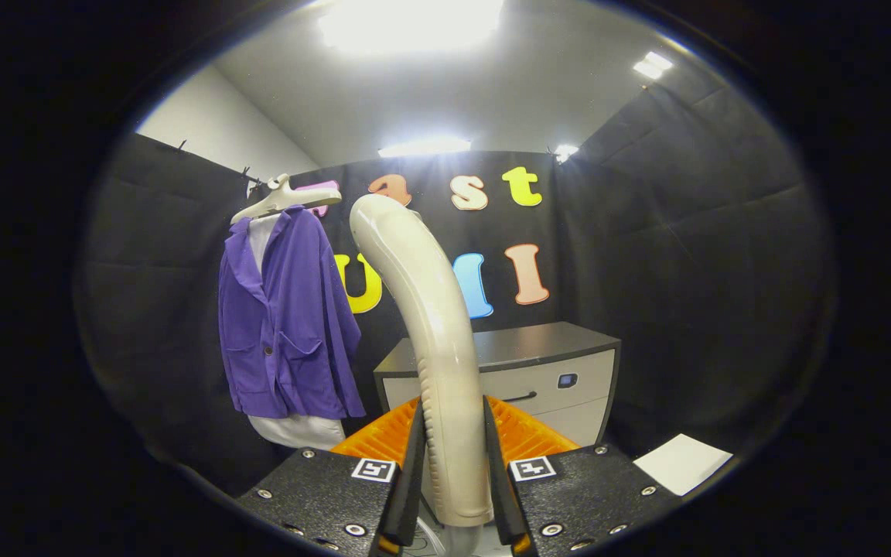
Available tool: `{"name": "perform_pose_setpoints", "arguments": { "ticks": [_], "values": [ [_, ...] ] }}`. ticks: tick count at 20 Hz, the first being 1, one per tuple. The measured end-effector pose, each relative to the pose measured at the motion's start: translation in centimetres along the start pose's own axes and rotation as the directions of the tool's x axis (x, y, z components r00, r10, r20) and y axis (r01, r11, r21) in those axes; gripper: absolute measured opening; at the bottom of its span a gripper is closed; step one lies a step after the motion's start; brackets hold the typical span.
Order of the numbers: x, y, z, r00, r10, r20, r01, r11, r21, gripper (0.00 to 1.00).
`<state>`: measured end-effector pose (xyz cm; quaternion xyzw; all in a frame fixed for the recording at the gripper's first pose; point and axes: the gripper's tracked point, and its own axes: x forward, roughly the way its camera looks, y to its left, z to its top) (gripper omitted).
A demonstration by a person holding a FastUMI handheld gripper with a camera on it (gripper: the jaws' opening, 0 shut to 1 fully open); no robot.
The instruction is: Iron the clothes twice with a garment steamer, once on the left side and once on the right side.
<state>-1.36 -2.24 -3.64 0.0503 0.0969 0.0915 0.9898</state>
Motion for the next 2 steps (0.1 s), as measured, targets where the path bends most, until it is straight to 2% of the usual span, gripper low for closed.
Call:
{"name": "perform_pose_setpoints", "arguments": {
  "ticks": [2],
  "values": [
    [0.16,-0.23,0.49,1.0,-0.007,0.006,0.007,1.0,0.0,0.39]
  ]
}}
